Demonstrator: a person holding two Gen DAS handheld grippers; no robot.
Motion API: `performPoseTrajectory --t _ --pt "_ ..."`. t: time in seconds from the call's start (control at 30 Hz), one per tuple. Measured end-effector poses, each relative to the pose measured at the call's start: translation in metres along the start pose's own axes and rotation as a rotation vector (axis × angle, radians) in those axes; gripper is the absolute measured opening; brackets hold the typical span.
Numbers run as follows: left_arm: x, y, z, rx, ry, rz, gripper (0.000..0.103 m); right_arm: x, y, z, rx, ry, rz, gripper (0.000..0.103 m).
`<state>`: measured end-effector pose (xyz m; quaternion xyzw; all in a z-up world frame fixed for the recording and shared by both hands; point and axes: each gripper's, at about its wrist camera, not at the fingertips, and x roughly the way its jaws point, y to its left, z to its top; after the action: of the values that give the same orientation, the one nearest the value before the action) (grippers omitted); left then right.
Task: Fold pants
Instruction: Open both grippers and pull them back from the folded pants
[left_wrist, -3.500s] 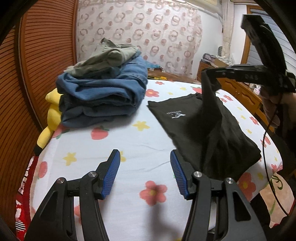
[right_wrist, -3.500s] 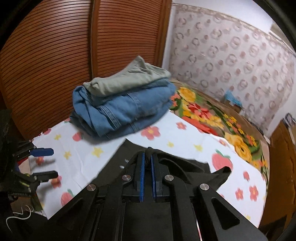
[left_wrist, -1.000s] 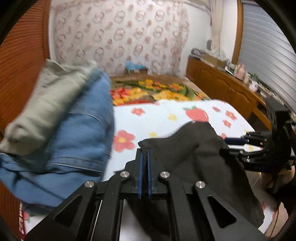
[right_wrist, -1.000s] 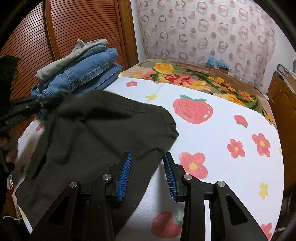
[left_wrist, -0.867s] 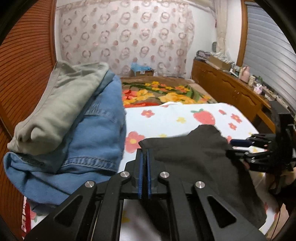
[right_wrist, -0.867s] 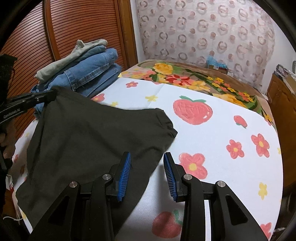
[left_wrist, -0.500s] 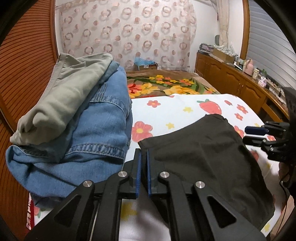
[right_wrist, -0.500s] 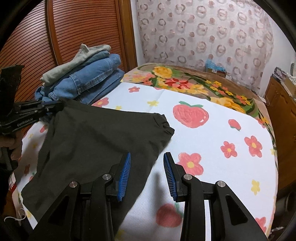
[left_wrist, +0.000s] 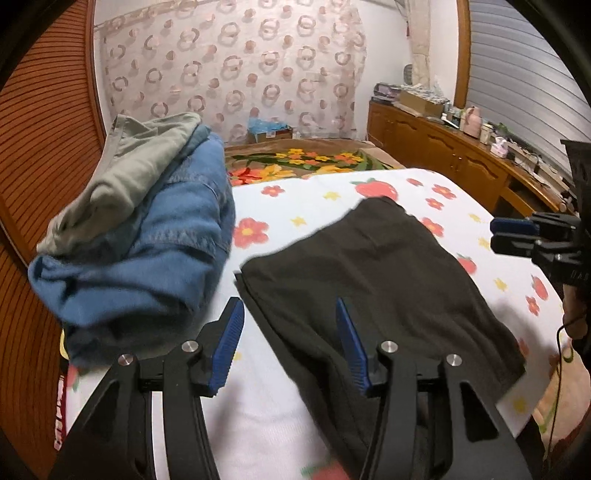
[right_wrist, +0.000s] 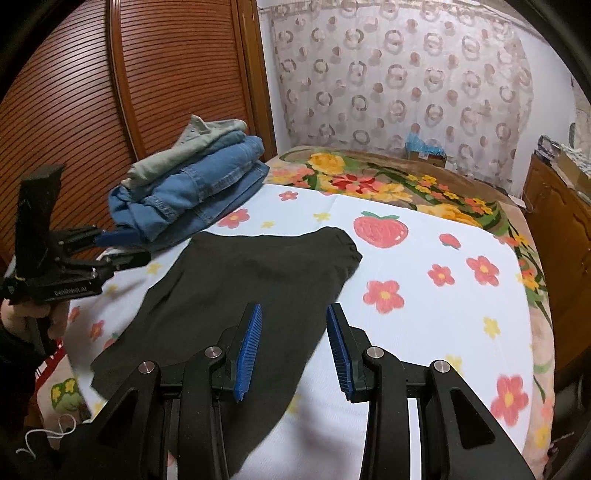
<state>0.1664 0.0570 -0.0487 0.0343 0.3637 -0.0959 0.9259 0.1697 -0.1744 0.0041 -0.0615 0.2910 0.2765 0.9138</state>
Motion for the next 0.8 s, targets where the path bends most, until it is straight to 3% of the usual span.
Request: performPoseTrajectory --t 0.2,0.43,0.63,0.8 --pt "-0.018 -0.015 -0.032 0.013 0.011 -0.029 0.053 -0.032 0.011 -0.034 0.012 -0.011 -0.009 0.038" --pt "-0.032 -0.028 -0.068 0.006 0.040 -0.080 0.053 -0.042 0.024 -0.065 0.016 0.026 -0.027 0.038" --pt "-0.042 -0.035 -0.089 -0.007 0.051 -0.155 0.053 -0.044 0.030 -0.075 0.034 0.050 -0.005 0.038" --pt "-0.044 -0.039 -0.099 -0.024 0.050 -0.174 0.051 -0.049 0.032 -0.082 0.051 0.053 0.010 0.038"
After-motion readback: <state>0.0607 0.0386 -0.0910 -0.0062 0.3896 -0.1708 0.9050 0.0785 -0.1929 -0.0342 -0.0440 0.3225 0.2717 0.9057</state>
